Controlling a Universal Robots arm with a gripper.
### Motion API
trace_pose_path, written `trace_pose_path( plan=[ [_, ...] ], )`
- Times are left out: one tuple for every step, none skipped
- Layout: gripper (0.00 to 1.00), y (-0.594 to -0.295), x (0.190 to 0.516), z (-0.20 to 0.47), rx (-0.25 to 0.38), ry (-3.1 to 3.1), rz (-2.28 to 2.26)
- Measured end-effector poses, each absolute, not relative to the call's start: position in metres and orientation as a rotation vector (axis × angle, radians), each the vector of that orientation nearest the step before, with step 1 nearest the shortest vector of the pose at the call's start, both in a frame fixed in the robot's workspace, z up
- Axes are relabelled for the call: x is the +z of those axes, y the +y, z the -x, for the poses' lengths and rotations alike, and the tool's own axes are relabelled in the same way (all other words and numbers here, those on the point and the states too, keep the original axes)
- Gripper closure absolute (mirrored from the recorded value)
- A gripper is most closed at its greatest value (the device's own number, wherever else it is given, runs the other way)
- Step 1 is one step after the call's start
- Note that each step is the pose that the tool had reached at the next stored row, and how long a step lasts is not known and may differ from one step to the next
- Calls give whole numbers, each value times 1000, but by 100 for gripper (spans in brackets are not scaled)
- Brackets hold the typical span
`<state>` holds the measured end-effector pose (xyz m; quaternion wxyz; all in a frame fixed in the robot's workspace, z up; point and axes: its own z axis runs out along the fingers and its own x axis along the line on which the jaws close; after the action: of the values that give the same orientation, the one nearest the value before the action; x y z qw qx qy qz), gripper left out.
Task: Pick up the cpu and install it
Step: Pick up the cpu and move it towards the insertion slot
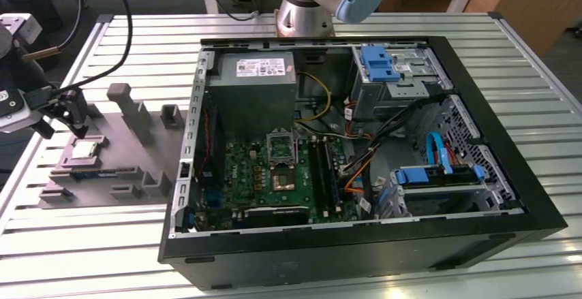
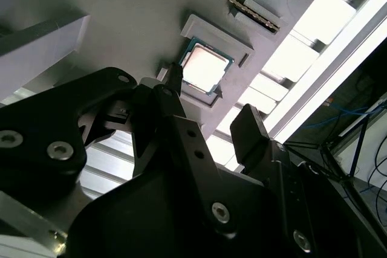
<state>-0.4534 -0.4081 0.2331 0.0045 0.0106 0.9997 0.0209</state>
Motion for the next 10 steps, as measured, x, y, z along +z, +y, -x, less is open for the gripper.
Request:
trace_pose_path(
  plan=[
    [41,-408,233,453,65,3132,-33],
    [41,-408,233,453,65,3132,-33],
    [41,-408,233,453,65,3132,-33],
    [41,-408,232,453,66,3131,-33],
    [41,-408,232,453,66,3131,-33],
    [41,-408,230,453,66,3132,-33],
    [41,-408,229,453,65,3132,-33],
    [41,-408,227,453,66,3132,-33],
    [41,-408,225,453,66,3132,-34],
    [41,-408,223,453,65,3132,-34]
  ],
)
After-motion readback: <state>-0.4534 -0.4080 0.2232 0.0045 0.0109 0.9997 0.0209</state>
